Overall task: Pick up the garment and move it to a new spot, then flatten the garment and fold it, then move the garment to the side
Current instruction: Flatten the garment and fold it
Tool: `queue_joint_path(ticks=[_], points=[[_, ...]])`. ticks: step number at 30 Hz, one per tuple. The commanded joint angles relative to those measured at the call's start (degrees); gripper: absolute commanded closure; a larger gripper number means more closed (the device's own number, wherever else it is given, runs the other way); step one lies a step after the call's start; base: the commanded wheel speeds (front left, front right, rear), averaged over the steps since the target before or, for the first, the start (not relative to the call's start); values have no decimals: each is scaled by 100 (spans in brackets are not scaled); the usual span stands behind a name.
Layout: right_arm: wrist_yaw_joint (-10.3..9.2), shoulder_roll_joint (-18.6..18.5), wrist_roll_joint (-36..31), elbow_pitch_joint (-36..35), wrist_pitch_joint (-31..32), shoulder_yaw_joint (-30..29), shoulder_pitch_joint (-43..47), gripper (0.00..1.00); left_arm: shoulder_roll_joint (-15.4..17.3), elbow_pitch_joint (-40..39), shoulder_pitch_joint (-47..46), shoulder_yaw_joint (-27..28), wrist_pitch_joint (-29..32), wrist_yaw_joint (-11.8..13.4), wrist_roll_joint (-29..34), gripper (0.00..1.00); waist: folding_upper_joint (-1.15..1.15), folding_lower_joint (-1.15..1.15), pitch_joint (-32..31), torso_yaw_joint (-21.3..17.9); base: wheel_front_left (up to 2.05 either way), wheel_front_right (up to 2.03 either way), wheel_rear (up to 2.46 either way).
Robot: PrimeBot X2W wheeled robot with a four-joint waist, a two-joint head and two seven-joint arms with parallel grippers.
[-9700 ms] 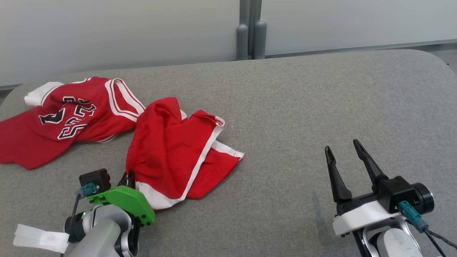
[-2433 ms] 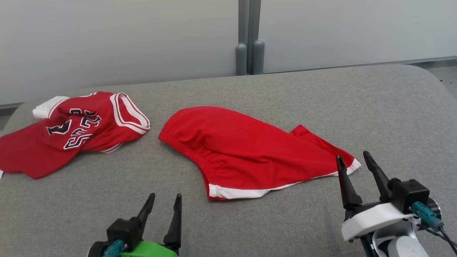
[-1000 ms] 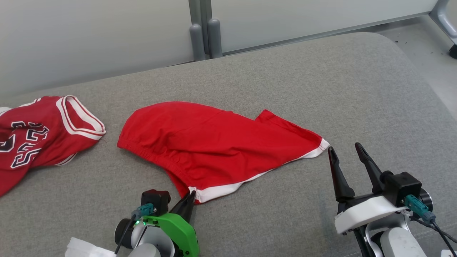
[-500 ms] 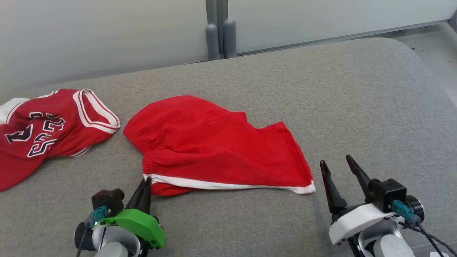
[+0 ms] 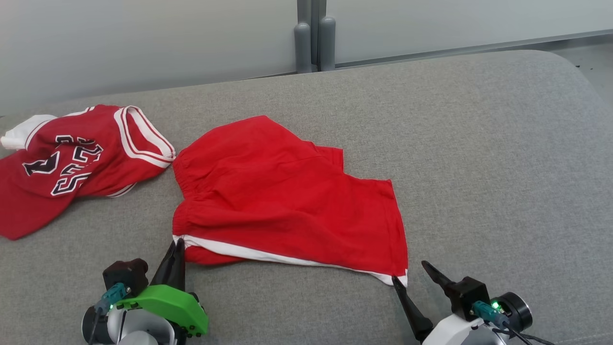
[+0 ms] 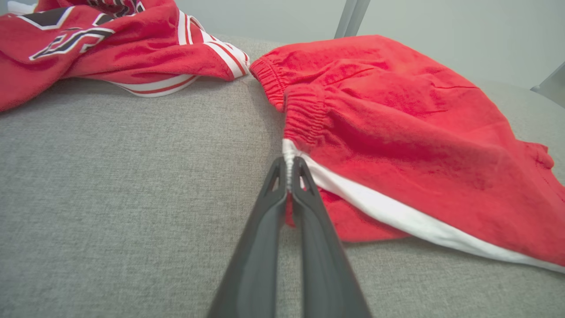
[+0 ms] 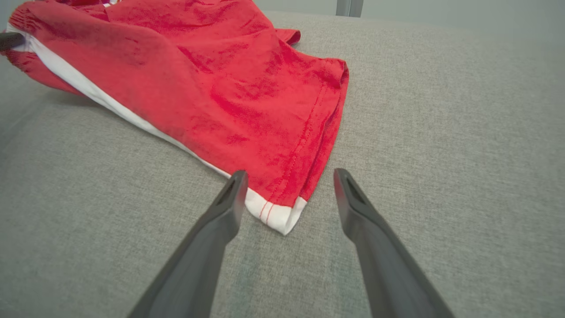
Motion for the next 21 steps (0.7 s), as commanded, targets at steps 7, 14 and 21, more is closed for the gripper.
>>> queue_joint_path(ticks=[7, 14, 21], points=[[-2, -79, -2, 441, -103, 262, -97, 0, 13, -87, 77, 1, -13, 82, -50, 100, 31, 0, 56, 34, 0, 0, 0], [-2, -28, 30, 881, -255, 442, -323, 0, 1, -100, 89, -38, -3, 96, -69, 100, 31, 0, 85, 102, 0, 0, 0], [-2, -8, 140, 1242, -344, 556, -479, 0, 7, -84, 113, -81, 18, 100, -79, 100, 31, 0, 64, 151, 0, 0, 0]])
